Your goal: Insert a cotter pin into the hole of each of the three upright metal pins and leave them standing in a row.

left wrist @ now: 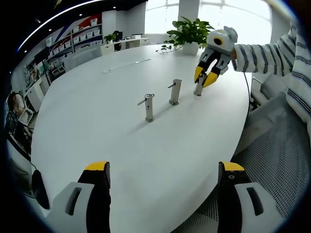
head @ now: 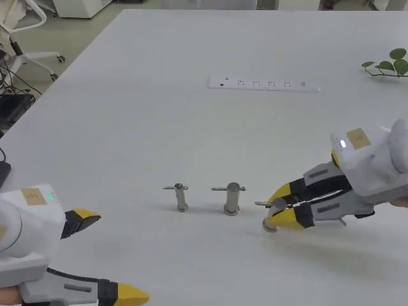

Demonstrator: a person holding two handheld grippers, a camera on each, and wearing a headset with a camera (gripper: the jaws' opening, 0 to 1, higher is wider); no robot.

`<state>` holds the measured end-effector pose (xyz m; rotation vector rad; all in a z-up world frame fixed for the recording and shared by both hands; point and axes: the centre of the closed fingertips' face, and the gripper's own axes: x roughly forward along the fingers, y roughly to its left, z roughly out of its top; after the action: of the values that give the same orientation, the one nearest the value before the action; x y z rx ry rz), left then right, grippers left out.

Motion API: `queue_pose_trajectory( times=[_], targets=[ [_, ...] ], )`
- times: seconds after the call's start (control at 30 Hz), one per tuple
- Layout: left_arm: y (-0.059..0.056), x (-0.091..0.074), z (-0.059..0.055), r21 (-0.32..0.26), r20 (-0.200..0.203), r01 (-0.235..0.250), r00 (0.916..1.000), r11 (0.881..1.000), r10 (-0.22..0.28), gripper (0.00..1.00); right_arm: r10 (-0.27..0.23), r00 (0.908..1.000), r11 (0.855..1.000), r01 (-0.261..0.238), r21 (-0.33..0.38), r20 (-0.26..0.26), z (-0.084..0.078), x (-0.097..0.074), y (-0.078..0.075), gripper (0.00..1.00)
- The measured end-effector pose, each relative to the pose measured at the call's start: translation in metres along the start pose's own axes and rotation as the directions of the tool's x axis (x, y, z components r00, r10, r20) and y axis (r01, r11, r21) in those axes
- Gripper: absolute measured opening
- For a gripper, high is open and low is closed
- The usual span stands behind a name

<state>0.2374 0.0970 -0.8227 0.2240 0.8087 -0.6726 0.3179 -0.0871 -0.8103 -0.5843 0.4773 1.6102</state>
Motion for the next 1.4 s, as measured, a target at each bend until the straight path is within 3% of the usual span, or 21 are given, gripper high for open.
queue_pose_trajectory(
  times=[0.43, 0.77, 1.03, 1.4],
  targets=[
    [0.0, -0.003, -0.004, -0.059, 0.01, -0.026, 0.9996, 0.998, 0.027, 0.88, 0.024, 0.9988, 0.999, -0.025, -0.026, -0.042, -0.015, -0.003, -0.01, 0.13],
    [-0.006, -0.003, -0.008, -0.07, -0.004, -0.012, 0.9999, 0.998, 0.012, 0.88, 0.04, 0.9976, 0.998, -0.043, -0.042, -0.055, -0.025, 0.0, -0.015, 0.13],
    [-0.008, -0.004, -0.015, -0.078, -0.023, -0.011, 0.9997, 0.997, 0.009, 0.88, 0.043, 0.9987, 0.999, -0.043, -0.009, -0.026, -0.024, 0.001, -0.018, 0.13],
    [-0.01, -0.005, -0.015, -0.086, -0.018, -0.006, 0.9998, 0.996, 0.004, 0.87, 0.03, 0.9995, 0.999, -0.029, 0.039, -0.006, -0.021, 0.001, -0.018, 0.14]
  ],
)
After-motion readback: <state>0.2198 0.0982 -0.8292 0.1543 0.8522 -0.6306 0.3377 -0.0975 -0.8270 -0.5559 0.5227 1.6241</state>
